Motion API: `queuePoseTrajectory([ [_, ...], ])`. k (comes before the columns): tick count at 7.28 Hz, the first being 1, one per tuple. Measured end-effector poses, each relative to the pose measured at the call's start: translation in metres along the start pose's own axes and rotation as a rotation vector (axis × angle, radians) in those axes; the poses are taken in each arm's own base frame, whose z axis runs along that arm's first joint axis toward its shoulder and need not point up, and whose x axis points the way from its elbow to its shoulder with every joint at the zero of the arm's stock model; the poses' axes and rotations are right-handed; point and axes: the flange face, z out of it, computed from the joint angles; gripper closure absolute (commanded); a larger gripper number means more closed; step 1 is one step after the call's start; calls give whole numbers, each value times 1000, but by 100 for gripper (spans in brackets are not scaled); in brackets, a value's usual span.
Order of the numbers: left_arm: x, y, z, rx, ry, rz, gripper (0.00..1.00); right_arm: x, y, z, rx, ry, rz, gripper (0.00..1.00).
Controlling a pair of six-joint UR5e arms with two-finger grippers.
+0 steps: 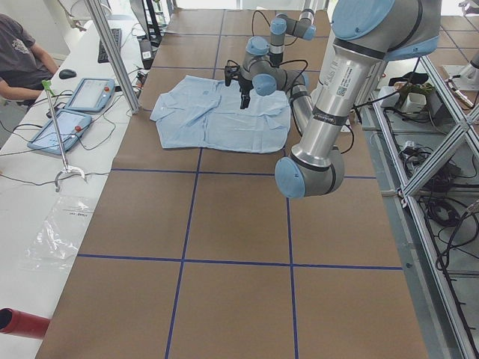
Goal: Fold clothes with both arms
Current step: 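Move both grippers toward the shirt's near hem corners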
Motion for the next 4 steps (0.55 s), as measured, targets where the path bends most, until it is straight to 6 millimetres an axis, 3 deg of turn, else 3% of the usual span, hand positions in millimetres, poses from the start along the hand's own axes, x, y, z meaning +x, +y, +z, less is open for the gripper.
queuePoseTrajectory([
  [4,-2,0,1,0,-4,-1,2,-7,11,7,-24,0,-15,54],
])
